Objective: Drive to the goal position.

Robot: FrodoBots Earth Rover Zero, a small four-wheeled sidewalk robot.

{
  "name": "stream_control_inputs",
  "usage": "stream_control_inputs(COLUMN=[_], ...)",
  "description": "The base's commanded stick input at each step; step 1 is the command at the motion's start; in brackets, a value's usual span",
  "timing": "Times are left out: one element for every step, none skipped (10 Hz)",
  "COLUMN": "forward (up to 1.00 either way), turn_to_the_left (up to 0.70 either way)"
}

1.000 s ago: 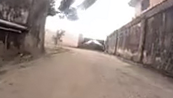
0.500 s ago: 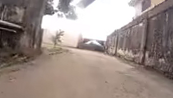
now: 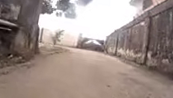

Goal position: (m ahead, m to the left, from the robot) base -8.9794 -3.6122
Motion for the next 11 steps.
stream_control_inputs(forward=[0.0, 0.0, 0.0, 0.0, 0.0, 0.0, 0.0, 0.0, 0.0, 0.0, 0.0], turn_to_the_left=[-0.5, -0.5, -0.5, -0.5, -0.5, -0.5, -0.5, -0.5, -0.5, -0.5, -0.5])
